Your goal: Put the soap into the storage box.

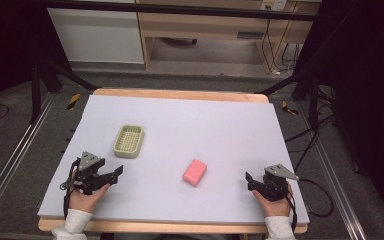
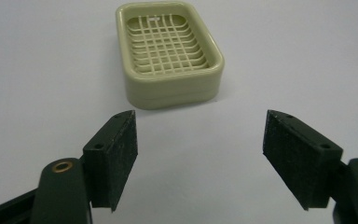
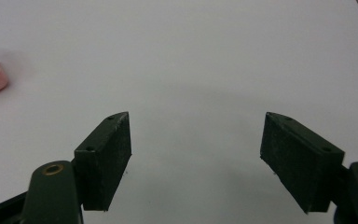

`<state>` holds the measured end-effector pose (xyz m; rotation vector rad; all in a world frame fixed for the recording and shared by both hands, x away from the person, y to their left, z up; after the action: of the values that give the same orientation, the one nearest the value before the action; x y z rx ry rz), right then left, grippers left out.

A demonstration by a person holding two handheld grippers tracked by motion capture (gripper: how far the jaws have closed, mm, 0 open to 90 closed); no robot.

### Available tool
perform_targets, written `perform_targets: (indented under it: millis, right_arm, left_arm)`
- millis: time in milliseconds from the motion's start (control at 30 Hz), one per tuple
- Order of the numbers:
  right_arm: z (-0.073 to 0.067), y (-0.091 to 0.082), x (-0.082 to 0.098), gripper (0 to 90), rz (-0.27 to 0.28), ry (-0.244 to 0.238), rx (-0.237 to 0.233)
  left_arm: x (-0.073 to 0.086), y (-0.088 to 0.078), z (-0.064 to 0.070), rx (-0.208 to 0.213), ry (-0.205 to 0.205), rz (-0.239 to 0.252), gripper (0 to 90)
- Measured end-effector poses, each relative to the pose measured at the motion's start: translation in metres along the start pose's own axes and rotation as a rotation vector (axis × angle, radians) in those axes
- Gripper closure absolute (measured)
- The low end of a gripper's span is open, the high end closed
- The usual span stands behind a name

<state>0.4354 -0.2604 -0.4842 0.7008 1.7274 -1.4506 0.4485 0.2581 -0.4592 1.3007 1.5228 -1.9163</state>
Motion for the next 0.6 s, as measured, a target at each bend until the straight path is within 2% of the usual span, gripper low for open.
perform_targets:
  millis: [233, 600]
  right_arm:
    - [0.000, 0.000, 0.000, 24.6, 0.000, -0.005, 0.003]
    - [0.000, 0.001, 0.000, 24.5, -0.002, -0.003, 0.000]
  left_arm:
    - [-0.003, 0.005, 0.012, 0.024, 0.014, -0.013, 25.7]
    - [-0.007, 0.008, 0.023, 0.056, 0.035, -0.014, 25.2]
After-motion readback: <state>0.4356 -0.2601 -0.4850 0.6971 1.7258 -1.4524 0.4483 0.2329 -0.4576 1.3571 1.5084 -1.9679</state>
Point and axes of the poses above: each handheld gripper's, and its own axes: y roughly forward along the jaws, x roughly out of its underside, z roughly to its right, the point moved 1 cm from there along y, roughly forward along the jaws, and after that the axes turned 4 degrees about y, right-handed, at the moved point
